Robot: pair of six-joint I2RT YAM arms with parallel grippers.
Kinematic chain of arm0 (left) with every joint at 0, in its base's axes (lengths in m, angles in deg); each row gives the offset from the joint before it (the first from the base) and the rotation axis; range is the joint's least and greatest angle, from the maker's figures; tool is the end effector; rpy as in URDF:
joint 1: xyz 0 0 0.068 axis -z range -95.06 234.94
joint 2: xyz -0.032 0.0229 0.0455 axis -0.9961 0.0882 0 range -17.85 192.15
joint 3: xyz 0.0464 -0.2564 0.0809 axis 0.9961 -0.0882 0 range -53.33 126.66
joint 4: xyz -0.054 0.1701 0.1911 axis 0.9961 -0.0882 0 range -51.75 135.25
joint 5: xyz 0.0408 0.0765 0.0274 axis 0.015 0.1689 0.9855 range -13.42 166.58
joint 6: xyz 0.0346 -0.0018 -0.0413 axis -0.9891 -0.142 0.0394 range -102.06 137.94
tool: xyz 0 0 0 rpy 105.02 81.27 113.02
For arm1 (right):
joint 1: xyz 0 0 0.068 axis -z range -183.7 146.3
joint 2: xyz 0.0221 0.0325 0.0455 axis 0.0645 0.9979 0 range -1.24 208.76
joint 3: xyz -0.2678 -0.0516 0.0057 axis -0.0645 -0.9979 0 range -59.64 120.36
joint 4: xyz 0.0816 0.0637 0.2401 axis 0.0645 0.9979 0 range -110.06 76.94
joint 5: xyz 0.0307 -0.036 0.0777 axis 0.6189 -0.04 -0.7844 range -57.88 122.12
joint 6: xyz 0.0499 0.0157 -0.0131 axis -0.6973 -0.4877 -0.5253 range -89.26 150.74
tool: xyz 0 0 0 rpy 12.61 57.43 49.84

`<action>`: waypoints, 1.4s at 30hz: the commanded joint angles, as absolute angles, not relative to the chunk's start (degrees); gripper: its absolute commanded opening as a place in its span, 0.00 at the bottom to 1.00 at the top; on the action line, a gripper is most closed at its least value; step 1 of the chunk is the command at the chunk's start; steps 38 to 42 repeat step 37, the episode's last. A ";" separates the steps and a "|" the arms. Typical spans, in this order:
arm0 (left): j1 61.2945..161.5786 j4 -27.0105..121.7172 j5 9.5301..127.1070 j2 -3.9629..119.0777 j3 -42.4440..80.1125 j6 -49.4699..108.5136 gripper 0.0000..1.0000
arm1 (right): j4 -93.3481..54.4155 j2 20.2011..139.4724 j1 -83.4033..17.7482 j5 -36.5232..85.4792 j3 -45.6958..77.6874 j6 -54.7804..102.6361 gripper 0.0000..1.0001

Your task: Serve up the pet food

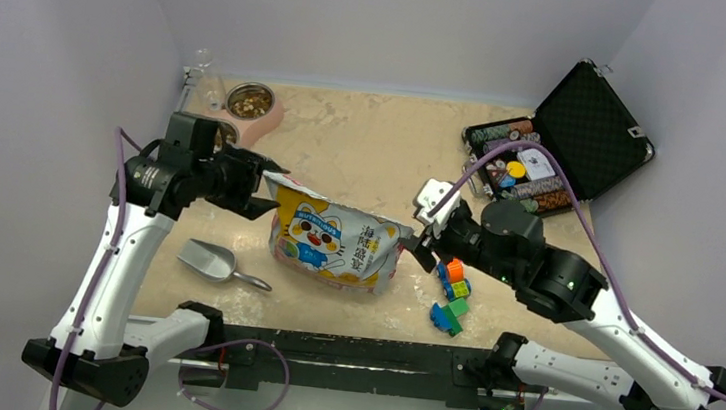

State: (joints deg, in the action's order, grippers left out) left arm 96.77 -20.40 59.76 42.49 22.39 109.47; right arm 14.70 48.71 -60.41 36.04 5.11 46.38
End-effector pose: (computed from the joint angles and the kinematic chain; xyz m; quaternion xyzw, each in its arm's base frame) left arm 0.1728 -0.0468 0.3827 -0.5580 0.7461 -0.3491 0.1006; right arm 0.0979 0.1446 0.3987 -0.4673 0.6723 0.1750 0.5469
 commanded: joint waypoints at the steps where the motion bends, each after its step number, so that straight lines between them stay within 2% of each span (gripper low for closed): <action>1: 96.21 -21.37 59.90 39.98 28.47 103.66 0.73 | 15.17 47.40 -60.30 37.97 10.59 38.74 0.73; 2: 96.19 -21.83 60.22 39.59 29.82 101.97 0.81 | 15.38 47.02 -60.30 38.97 11.18 36.97 0.74; 6: 96.19 -22.46 60.67 37.97 34.91 95.07 0.98 | 17.51 45.63 -60.30 48.44 13.98 28.91 0.78; 11: 96.19 -23.34 64.08 39.80 46.87 84.35 0.99 | 25.01 46.63 -60.30 61.87 22.22 22.56 0.87; 17: 96.19 -27.71 73.05 48.29 72.41 70.17 0.99 | 32.91 50.74 -60.30 73.24 39.06 23.13 0.91; 21: 96.21 -28.02 79.72 50.97 82.70 63.98 0.99 | 32.87 51.53 -60.31 79.13 45.47 24.72 0.93; 29: 96.19 -27.25 90.02 48.60 81.84 58.09 0.99 | 33.42 48.38 -60.30 88.01 45.04 22.58 0.98; 42: 96.19 -28.42 93.36 46.09 81.54 52.74 0.99 | 29.22 44.90 -60.30 89.79 41.80 22.95 0.99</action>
